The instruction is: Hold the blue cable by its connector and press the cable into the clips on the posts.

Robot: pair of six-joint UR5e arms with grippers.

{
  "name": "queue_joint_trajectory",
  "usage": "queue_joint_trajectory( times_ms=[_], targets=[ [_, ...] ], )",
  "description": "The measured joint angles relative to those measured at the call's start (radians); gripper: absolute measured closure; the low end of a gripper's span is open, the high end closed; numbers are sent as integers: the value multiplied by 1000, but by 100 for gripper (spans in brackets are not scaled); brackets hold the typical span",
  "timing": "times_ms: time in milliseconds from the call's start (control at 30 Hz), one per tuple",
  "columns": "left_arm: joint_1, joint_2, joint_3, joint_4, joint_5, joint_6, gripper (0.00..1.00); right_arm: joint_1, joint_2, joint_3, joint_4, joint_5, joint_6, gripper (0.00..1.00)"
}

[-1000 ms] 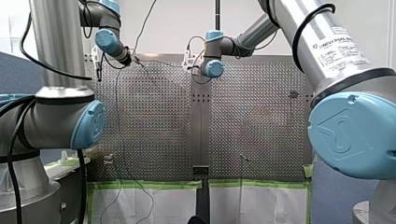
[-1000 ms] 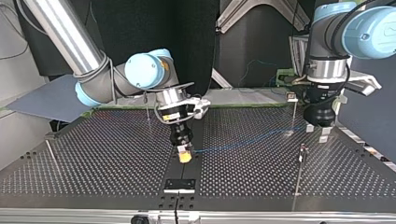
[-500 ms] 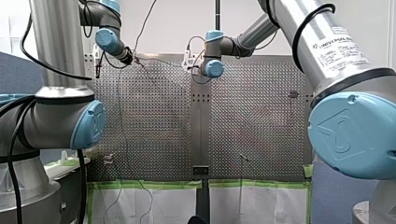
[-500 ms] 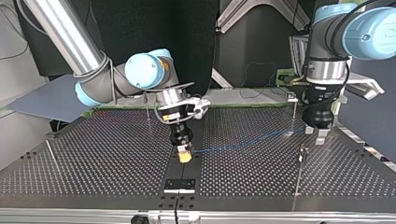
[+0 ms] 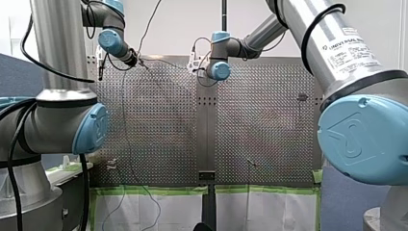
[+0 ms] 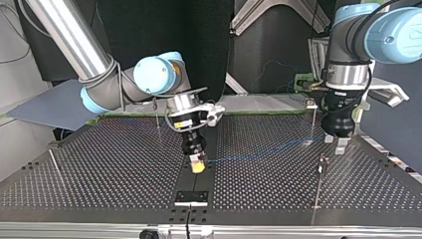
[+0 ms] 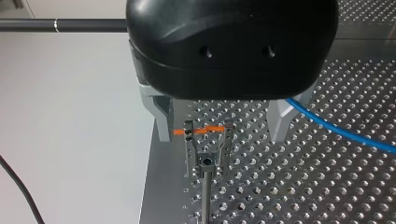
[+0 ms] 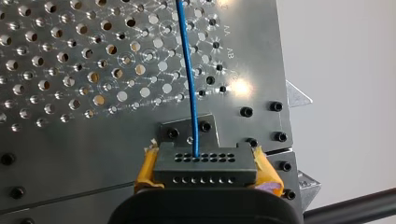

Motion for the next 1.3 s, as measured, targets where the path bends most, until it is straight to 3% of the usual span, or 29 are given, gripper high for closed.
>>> queue_joint_trajectory(
  times_ms=[433,800,1300],
  targets=[
    [-17,3,-1,-16,-4,-14,2,2,0,-1,7,1,-6,100],
    [-107,-13,-3,-75,-86,-27,2,1,0,-1,7,4,-9,100],
    [-235,-50,-3,-113,-192,-146,2,-3,0,0,7,4,-13,100]
  ],
)
